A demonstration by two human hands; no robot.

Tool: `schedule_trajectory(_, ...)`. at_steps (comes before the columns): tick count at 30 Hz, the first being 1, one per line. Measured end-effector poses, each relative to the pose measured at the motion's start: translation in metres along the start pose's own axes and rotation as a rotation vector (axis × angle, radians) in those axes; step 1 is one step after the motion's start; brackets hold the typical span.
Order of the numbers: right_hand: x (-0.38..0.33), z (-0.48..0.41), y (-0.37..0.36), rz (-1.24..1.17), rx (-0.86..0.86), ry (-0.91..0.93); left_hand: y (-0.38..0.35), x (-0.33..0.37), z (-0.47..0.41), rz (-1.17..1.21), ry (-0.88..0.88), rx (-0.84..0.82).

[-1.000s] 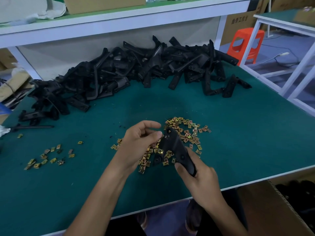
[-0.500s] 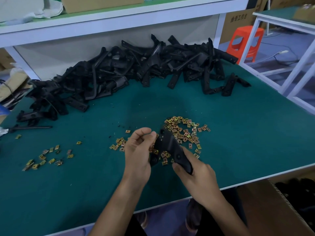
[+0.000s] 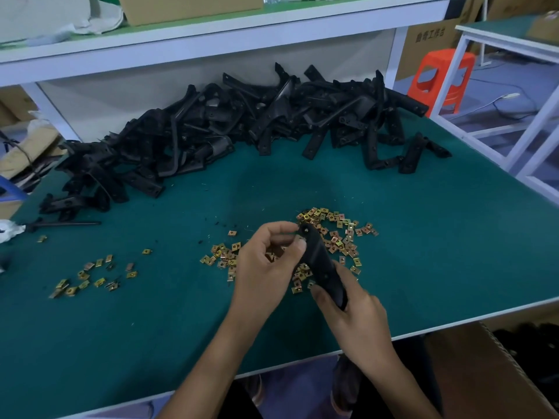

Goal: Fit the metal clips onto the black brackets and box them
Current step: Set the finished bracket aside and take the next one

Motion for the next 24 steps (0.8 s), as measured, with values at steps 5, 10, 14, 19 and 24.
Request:
schedule_trajectory(5,0.011,0.005,0.011,-0.297,0.109,-0.116,-0.013,-0.008,0.021,-0.164,-0.015,-0.026)
schedule_trajectory(10,0.001,0.005,0.011,-0.631,0.094,-0.179,-0.018,0.013,0.026,-0.235,-0.12,-0.029)
schedule_trajectory(14,-0.008,0.011,0.016,-0.8,0.101,-0.233,-0.028,0.039,0.03,-0.322,-0.245,-0.058)
schedule_trajectory(19,-0.007,0.032,0.032,-0.85,0.117,-0.301,-0.05,0.056,0.039,-0.426,-0.379,-0.14)
schedule_trajectory(24,0.003,0.07,0.062,-0.906,0.214,-0.395,-0.103,0.059,0.055,-0.55,-0.469,-0.296)
Point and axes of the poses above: each hand's wrist, its own z-axis away from the middle knuckle, its own y-axis out of the back of the hand, x = y × z, the point moved 9 cm from there along -z, towards the middle knuckle, and after that the axes turned 11 degrees about y, right-handed, at the moved point
